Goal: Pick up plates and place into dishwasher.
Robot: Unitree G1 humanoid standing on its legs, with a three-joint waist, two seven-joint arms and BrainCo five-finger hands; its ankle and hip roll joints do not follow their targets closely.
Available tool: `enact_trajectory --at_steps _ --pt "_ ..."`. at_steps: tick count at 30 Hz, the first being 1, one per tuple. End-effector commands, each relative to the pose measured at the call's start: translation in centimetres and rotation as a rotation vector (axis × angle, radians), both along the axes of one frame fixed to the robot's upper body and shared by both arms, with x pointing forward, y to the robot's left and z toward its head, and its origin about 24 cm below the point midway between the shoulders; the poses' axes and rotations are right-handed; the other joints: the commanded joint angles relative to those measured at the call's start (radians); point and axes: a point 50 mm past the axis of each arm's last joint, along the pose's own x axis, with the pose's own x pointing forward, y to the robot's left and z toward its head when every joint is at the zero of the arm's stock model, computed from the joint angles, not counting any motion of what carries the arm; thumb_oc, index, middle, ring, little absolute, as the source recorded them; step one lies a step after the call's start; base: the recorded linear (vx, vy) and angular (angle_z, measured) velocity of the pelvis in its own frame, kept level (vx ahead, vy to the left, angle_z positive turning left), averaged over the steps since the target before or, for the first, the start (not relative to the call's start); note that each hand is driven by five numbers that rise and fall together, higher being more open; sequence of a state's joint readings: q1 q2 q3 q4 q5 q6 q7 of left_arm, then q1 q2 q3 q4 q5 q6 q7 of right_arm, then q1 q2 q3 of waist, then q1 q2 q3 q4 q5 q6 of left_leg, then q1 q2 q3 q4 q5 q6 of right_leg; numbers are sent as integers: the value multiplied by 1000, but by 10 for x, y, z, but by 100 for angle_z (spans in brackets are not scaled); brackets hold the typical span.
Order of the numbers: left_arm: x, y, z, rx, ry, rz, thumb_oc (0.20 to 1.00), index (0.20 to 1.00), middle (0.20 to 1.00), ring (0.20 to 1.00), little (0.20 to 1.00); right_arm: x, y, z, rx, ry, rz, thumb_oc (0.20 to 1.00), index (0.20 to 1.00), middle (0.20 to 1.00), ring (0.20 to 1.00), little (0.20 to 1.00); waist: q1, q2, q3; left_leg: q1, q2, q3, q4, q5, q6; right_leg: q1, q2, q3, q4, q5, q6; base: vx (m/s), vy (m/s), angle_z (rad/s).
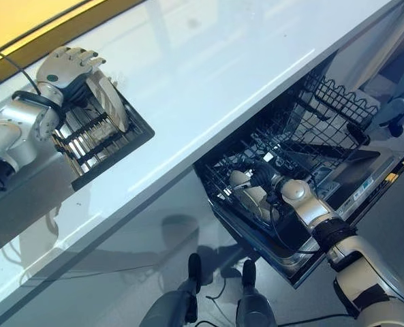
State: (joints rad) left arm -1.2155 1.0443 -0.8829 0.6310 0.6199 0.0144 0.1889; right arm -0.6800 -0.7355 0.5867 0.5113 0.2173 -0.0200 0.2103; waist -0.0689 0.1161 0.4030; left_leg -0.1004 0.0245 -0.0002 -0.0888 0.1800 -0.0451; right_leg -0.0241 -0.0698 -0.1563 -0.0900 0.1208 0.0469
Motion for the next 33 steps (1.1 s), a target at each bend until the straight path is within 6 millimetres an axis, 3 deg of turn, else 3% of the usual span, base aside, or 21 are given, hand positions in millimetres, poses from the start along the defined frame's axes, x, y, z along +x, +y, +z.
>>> enact_trajectory --at_steps 1,12,13,14,23,33 --pt "-12 10 50 76 -145 75 1000 1000 1000 1000 1000 -6 -4 35 74 -176 34 1000 1000 1000 1000 1000 -16 -44 -5 38 -73 36 2 -136 5 -90 -65 43 82 -51 66 0 0 0" --pt "-25 44 40 108 -65 196 1000 1000 1000 1000 1000 -38 -29 66 66 -353 53 1000 1000 1000 1000 1000 -65 -56 5 49 -66 59 2 -143 8 -97 -53 67 92 -53 71 12 15 -6" --pt "-26 47 40 107 -61 205 674 674 674 674 674 -40 -31 70 58 -371 51 1000 1000 1000 1000 1000 -67 -57 4 49 -65 61 2 -143 8 -97 -52 68 91 -53 72 9 6 -7" --pt "-27 49 40 107 -56 213 200 200 200 200 200 -42 -34 74 55 -387 50 1000 1000 1000 1000 1000 -70 -58 4 50 -64 62 2 -144 8 -96 -51 69 90 -52 72 6 2 -9" --pt "-34 73 29 87 -28 260 200 200 200 200 200 -57 -32 118 84 -595 83 1000 1000 1000 1000 1000 -85 -59 -12 73 -61 69 2 -154 7 -73 -44 77 82 -56 73 4 -7 -10" --pt "-31 76 5 39 62 236 200 200 200 200 200 -62 -21 135 138 -712 116 1000 1000 1000 1000 1000 -74 -46 -77 116 -60 65 2 -170 5 -11 -41 61 61 -69 69 10 -28 0"
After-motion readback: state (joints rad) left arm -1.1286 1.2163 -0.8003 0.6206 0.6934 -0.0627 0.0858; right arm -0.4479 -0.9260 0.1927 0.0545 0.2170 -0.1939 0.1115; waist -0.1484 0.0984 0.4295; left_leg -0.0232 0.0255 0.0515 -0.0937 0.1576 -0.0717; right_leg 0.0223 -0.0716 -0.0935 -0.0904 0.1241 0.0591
